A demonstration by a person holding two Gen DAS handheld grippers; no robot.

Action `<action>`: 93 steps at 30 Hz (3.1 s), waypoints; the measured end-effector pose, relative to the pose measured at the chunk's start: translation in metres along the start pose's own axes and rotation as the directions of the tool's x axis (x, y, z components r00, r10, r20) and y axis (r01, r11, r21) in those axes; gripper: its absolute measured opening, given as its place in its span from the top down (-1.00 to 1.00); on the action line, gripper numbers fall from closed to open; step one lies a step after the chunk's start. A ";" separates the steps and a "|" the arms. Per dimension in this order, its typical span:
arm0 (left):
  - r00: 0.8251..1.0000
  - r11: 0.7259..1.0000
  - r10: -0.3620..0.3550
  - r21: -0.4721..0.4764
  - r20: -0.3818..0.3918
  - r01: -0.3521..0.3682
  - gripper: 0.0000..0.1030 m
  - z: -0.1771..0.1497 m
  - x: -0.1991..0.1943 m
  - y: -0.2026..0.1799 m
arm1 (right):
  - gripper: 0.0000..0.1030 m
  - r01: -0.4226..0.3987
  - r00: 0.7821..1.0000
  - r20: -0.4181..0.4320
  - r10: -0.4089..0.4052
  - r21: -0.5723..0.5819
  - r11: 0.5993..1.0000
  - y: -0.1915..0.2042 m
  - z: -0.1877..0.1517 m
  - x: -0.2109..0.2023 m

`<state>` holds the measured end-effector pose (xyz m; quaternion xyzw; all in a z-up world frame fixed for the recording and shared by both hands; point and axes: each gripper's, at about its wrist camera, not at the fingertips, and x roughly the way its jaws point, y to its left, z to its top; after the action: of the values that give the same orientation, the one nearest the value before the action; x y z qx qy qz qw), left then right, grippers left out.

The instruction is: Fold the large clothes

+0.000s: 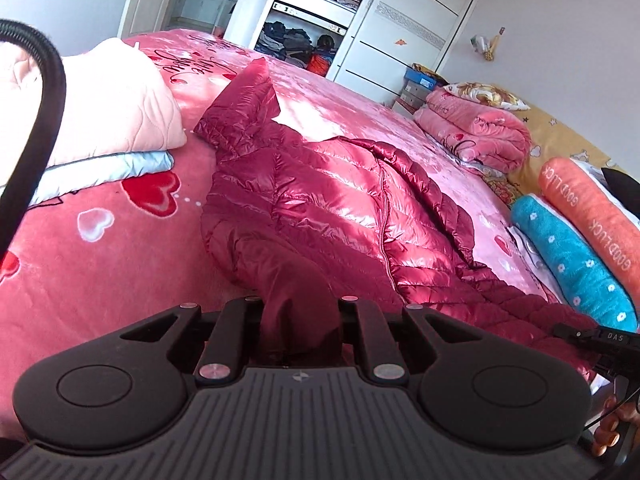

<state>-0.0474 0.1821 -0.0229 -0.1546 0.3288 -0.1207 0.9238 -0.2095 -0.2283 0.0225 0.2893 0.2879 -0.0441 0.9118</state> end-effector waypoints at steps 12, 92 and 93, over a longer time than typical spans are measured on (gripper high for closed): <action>0.987 0.997 0.003 0.072 -0.159 0.009 0.69 -0.023 0.008 0.012 | 0.87 0.028 0.999 -0.030 -0.025 0.132 0.991 -0.021 -0.015 -0.041; 0.988 0.994 0.047 0.100 -0.150 -0.032 -1.00 0.006 0.141 -0.026 | 0.83 0.483 0.871 0.361 -0.332 -0.511 0.711 0.075 0.170 0.293; 0.987 0.994 0.047 0.107 -0.151 -0.031 -1.00 0.006 0.141 -0.029 | 0.83 0.511 0.854 0.373 -0.362 -0.476 0.716 0.058 0.181 0.282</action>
<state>0.0589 0.1106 -0.0879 -0.0900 0.3948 -0.1313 0.9049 0.1295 -0.2558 0.0173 -0.0753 0.2295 -0.2101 0.9474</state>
